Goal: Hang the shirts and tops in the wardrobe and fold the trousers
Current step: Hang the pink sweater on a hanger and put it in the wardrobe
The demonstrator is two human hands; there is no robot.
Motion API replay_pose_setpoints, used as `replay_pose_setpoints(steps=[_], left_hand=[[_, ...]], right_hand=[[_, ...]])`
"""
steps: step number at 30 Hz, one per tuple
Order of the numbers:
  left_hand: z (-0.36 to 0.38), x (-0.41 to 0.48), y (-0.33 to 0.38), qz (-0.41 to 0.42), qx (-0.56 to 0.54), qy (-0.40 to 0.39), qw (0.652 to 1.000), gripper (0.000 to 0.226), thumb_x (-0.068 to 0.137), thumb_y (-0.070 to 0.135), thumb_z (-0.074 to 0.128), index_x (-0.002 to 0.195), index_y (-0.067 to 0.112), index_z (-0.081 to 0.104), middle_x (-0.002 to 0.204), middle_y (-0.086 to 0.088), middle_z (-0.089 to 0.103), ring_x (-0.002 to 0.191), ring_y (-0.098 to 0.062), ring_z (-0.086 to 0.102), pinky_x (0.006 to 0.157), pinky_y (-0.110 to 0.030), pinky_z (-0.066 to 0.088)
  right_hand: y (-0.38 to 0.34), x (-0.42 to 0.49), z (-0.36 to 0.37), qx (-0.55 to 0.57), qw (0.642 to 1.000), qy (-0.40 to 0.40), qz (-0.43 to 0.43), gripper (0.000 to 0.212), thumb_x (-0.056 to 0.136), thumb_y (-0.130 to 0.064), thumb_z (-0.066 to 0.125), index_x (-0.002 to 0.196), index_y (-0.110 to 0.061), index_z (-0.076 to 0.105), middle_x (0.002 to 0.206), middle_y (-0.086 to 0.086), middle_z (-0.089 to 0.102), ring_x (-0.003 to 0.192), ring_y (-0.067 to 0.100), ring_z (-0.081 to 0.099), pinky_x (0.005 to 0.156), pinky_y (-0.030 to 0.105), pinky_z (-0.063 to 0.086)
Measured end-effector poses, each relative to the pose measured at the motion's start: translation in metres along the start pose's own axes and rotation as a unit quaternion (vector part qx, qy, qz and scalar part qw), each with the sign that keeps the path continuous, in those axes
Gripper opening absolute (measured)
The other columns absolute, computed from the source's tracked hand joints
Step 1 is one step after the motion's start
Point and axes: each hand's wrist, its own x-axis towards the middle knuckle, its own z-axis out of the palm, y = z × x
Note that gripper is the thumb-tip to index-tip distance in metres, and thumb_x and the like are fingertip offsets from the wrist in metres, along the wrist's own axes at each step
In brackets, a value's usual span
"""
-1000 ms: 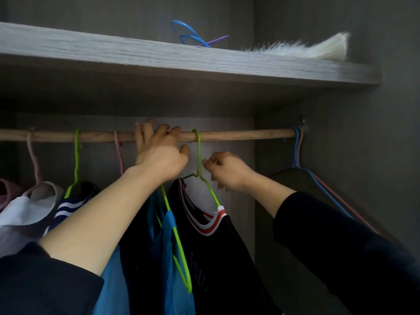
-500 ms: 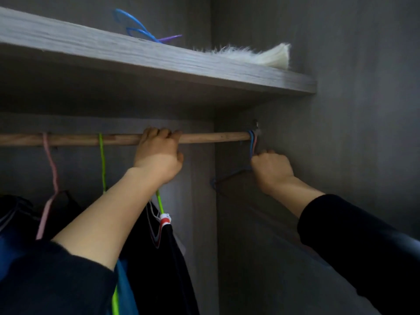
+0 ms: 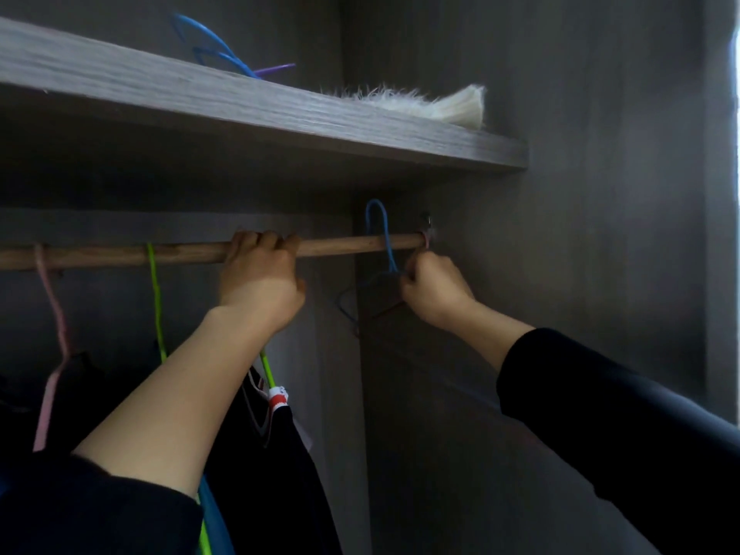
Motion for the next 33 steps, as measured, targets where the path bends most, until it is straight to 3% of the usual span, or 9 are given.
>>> replay_pose_setpoints(steps=[3, 6, 10, 12, 17, 21, 25, 30, 33], left_hand=[[0.000, 0.002, 0.000, 0.004, -0.004, -0.003, 1.000, 0.058, 0.086, 0.029, 0.057, 0.140, 0.014, 0.041, 0.135, -0.012, 0.050, 0.122, -0.034, 0.039, 0.108, -0.035, 0.019], [-0.001, 0.002, 0.002, -0.002, 0.000, -0.012, 1.000, 0.058, 0.085, 0.029, 0.058, 0.139, 0.013, 0.041, 0.134, -0.013, 0.049, 0.123, -0.034, 0.039, 0.108, -0.035, 0.020], [-0.002, -0.002, 0.003, -0.009, -0.008, -0.030, 0.999, 0.067, 0.083, 0.032, 0.062, 0.142, 0.012, 0.035, 0.139, -0.014, 0.044, 0.129, -0.033, 0.034, 0.112, -0.035, 0.014], [-0.008, -0.006, 0.008, -0.020, -0.016, -0.055, 0.998, 0.070, 0.083, 0.034, 0.062, 0.143, 0.011, 0.035, 0.143, -0.015, 0.039, 0.134, -0.034, 0.030, 0.115, -0.036, 0.014], [-0.032, -0.037, 0.065, -0.008, -0.156, -0.149, 0.976, 0.067, 0.088, 0.041, 0.057, 0.145, 0.017, 0.032, 0.147, -0.017, 0.034, 0.133, -0.037, 0.034, 0.105, -0.044, 0.036], [-0.053, -0.069, 0.120, 0.035, -0.240, -0.103, 0.965, 0.060, 0.091, 0.034, 0.054, 0.146, 0.023, 0.032, 0.153, -0.008, 0.025, 0.138, -0.030, 0.027, 0.105, -0.046, 0.034], [-0.077, -0.088, 0.162, 0.055, -0.299, -0.036, 0.952, 0.049, 0.092, 0.027, 0.052, 0.140, 0.021, 0.042, 0.145, -0.004, 0.036, 0.131, -0.026, 0.035, 0.096, -0.043, 0.041], [-0.112, -0.142, 0.248, 0.099, -0.420, 0.067, 0.899, 0.041, 0.084, 0.014, 0.057, 0.125, 0.012, 0.054, 0.135, -0.011, 0.046, 0.125, -0.030, 0.041, 0.097, -0.046, 0.040], [-0.129, -0.189, 0.314, 0.127, -0.451, 0.062, 0.881, 0.041, 0.082, 0.010, 0.060, 0.123, 0.011, 0.055, 0.136, -0.012, 0.045, 0.126, -0.030, 0.040, 0.095, -0.047, 0.041]], right_hand=[[-0.009, -0.005, 0.000, 0.093, 0.995, -0.018, 0.017, 0.009, 0.093, -0.023, 0.055, 0.087, -0.017, 0.057, 0.084, 0.003, 0.060, 0.084, 0.024, 0.062, 0.064, 0.025, 0.039], [-0.012, -0.030, -0.002, 0.112, 0.993, -0.042, 0.012, 0.020, 0.096, -0.021, 0.053, 0.076, -0.019, 0.053, 0.069, -0.005, 0.052, 0.064, 0.010, 0.053, 0.051, 0.022, 0.033], [-0.004, -0.080, -0.009, 0.111, 0.992, -0.044, 0.031, 0.032, 0.095, -0.023, 0.053, 0.064, -0.020, 0.047, 0.063, -0.005, 0.050, 0.059, 0.013, 0.050, 0.060, 0.023, 0.036], [0.001, -0.102, -0.019, 0.128, 0.989, -0.053, 0.050, 0.034, 0.095, -0.026, 0.053, 0.063, -0.019, 0.048, 0.060, -0.004, 0.052, 0.052, 0.012, 0.052, 0.055, 0.024, 0.039], [0.012, -0.144, -0.061, 0.139, 0.981, -0.089, 0.103, 0.041, 0.098, -0.037, 0.048, 0.064, -0.014, 0.049, 0.050, 0.000, 0.052, 0.030, 0.008, 0.049, 0.037, 0.016, 0.036], [0.029, -0.183, -0.107, 0.147, 0.978, -0.089, 0.116, 0.047, 0.098, -0.038, 0.048, 0.059, -0.012, 0.047, 0.046, 0.000, 0.050, 0.029, 0.011, 0.047, 0.036, 0.016, 0.037], [0.064, -0.225, -0.159, 0.144, 0.978, -0.086, 0.123, 0.047, 0.098, -0.039, 0.049, 0.059, -0.014, 0.052, 0.045, -0.004, 0.048, 0.034, 0.011, 0.048, 0.041, 0.021, 0.042], [0.135, -0.296, -0.237, 0.131, 0.978, -0.082, 0.142, 0.048, 0.095, -0.037, 0.054, 0.055, -0.012, 0.048, 0.042, -0.002, 0.041, 0.037, 0.015, 0.040, 0.044, 0.026, 0.038], [0.184, -0.344, -0.284, 0.102, 0.978, -0.088, 0.159, 0.047, 0.093, -0.034, 0.058, 0.054, -0.010, 0.046, 0.044, 0.002, 0.038, 0.041, 0.018, 0.036, 0.047, 0.029, 0.036]])
